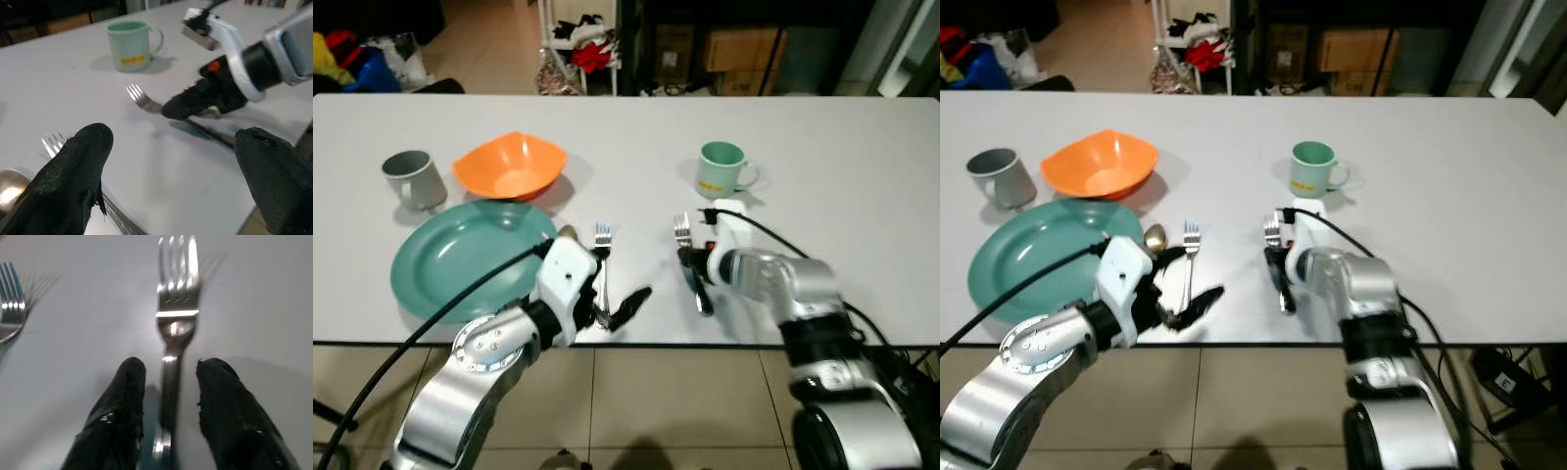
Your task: Setting the table
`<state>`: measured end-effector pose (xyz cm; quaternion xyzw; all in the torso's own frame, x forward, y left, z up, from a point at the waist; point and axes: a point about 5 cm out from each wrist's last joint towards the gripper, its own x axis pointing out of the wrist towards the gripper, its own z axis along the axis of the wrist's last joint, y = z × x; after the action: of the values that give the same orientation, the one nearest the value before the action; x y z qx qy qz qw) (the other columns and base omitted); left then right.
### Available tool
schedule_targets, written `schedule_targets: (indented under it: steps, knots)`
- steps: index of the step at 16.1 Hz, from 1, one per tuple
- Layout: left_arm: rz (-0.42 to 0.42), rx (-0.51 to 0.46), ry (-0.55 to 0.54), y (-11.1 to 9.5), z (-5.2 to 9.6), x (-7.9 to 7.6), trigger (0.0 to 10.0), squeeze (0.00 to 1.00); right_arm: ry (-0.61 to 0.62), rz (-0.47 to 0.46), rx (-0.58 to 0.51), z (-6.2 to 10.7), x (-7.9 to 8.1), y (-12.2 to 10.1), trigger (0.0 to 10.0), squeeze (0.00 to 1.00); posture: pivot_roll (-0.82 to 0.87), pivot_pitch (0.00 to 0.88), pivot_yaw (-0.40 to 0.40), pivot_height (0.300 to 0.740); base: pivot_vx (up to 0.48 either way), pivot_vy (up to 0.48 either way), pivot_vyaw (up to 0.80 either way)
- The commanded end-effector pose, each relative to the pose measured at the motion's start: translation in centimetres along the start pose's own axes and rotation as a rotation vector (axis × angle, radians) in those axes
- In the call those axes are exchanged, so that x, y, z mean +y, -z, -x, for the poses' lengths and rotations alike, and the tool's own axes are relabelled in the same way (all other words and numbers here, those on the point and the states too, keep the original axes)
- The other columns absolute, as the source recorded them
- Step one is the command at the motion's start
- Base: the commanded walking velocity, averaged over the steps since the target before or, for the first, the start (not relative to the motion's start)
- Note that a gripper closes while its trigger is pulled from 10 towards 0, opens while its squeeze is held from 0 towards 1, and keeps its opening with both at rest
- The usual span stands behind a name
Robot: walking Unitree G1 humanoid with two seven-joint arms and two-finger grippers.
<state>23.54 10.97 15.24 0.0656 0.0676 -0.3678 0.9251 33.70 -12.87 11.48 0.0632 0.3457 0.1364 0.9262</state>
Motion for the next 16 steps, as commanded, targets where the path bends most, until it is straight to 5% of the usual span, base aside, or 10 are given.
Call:
schedule_targets:
  steps: [1,2,3,5,7,9,11,14,15,16]
  knots:
    - [0.002,-0.034,-0.036,-0.6,0.0,0.6,10.0,0.0,0.013,0.04,-0.06,1.4,-0.4,-1.3,10.0,1.0,0.05,0.0,0.014,0.74,0.0,0.0,0.0]
    - [0.01,-0.065,-0.068,-1.1,0.0,0.9,10.0,0.0,0.026,0.076,-0.139,2.8,-0.6,-2.3,10.0,0.89,0.05,0.0,0.014,0.74,0.0,0.0,0.0]
    - [0.009,-0.096,-0.13,-1.5,0.1,1.5,10.0,0.0,0.046,0.118,-0.266,4.4,-0.8,-3.5,10.0,0.0,0.04,0.0,0.014,0.74,0.0,0.0,0.0]
    - [-0.007,-0.135,-0.292,-2.1,0.6,2.9,10.0,0.0,0.085,0.199,-0.512,7.1,-0.3,-4.5,10.0,0.0,0.04,0.0,0.014,0.74,0.0,0.0,0.0]
    - [-0.04,-0.165,-0.448,-2.6,1.6,3.8,10.0,0.0,0.087,0.219,-0.68,10.2,0.7,-2.7,10.0,0.0,0.04,0.0,0.017,0.74,0.0,0.0,0.0]
    - [-0.077,-0.185,-0.493,-3.1,2.3,3.8,10.0,0.0,0.0,0.073,-0.722,12.1,1.7,0.0,10.0,0.0,0.04,0.013,0.034,0.74,0.0,0.0,0.0]
    - [-0.046,-0.184,-0.493,-2.9,2.1,3.6,10.0,0.0,-0.01,0.139,-0.709,12.4,3.0,1.7,10.0,0.0,0.03,0.027,0.046,0.74,0.0,0.0,0.8]
    - [-0.027,-0.179,-0.488,-2.7,1.7,3.4,10.0,0.0,-0.002,0.105,-0.723,12.5,3.0,2.3,10.0,0.0,0.02,0.037,0.048,0.74,0.0,0.0,0.8]
    - [-0.024,-0.171,-0.485,-2.6,1.8,3.0,10.0,0.0,0.013,0.09,-0.707,12.5,2.6,2.7,10.0,0.07,0.02,0.033,0.041,0.74,0.0,0.0,0.8]
    - [-0.05,-0.158,-0.471,-2.4,1.8,2.8,10.0,0.0,0.015,0.103,-0.692,12.3,2.5,3.0,10.0,0.62,0.02,0.04,0.041,0.74,0.0,0.0,0.8]
